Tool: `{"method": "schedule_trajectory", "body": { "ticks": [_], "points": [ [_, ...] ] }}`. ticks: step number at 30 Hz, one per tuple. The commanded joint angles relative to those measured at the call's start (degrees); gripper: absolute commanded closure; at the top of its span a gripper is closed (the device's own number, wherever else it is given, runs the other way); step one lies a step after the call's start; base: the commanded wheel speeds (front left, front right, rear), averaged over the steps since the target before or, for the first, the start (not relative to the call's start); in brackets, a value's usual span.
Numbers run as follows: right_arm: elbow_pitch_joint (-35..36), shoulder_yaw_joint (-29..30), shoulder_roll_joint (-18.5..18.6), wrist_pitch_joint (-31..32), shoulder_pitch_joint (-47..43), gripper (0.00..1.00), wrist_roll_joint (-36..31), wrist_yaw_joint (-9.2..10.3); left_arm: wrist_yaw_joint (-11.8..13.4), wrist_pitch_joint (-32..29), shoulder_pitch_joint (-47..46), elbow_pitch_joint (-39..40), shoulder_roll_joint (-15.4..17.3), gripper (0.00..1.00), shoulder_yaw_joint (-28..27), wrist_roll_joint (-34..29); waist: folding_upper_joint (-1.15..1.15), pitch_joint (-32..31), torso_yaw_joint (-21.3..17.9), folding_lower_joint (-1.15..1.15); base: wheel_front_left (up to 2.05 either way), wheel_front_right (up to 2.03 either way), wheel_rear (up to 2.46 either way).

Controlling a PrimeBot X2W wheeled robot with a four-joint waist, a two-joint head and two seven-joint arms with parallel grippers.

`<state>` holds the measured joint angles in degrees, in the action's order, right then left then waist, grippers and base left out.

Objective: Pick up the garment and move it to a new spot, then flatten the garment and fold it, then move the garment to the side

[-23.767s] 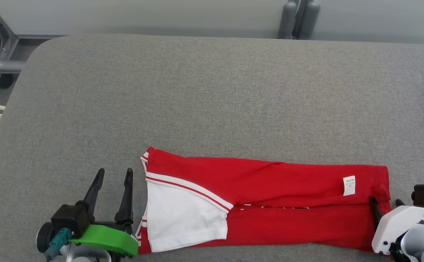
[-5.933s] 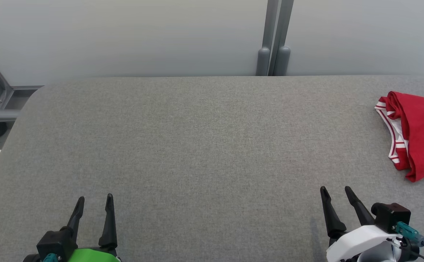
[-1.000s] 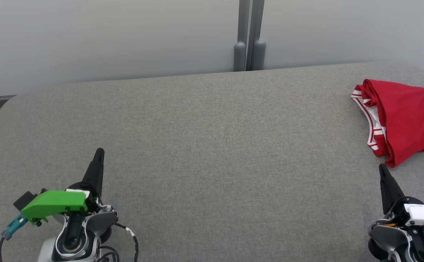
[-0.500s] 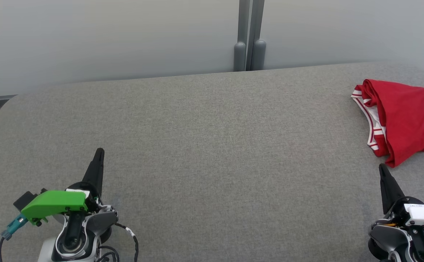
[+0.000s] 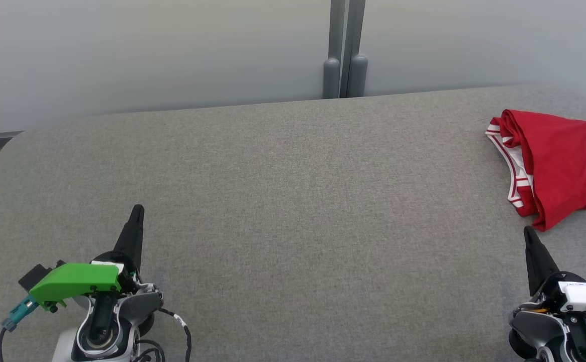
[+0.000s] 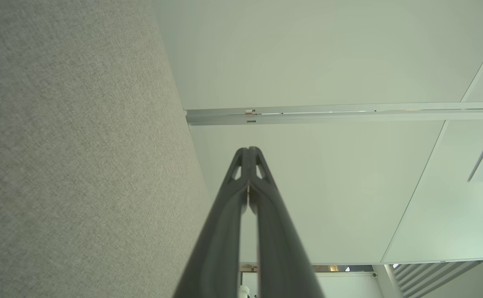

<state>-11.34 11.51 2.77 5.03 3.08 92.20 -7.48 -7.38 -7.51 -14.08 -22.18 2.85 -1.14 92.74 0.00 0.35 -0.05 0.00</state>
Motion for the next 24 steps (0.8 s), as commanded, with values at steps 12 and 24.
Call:
{"method": "schedule_trajectory", "body": {
  "ticks": [12,24],
  "points": [
    [0.15,0.10,0.21,0.24,0.60,1.00,0.36,-0.02,-0.20,-0.04,-0.75,0.03,0.04,1.00,-0.13,0.28,0.00,0.00,0.00,0.00,0.00,0.00,0.00],
    [0.15,0.11,0.21,0.24,0.60,1.00,0.36,-0.02,-0.20,-0.04,-0.74,0.04,0.04,1.00,-0.12,0.28,0.00,0.00,0.00,0.00,0.00,0.00,0.00]
  ]
}}
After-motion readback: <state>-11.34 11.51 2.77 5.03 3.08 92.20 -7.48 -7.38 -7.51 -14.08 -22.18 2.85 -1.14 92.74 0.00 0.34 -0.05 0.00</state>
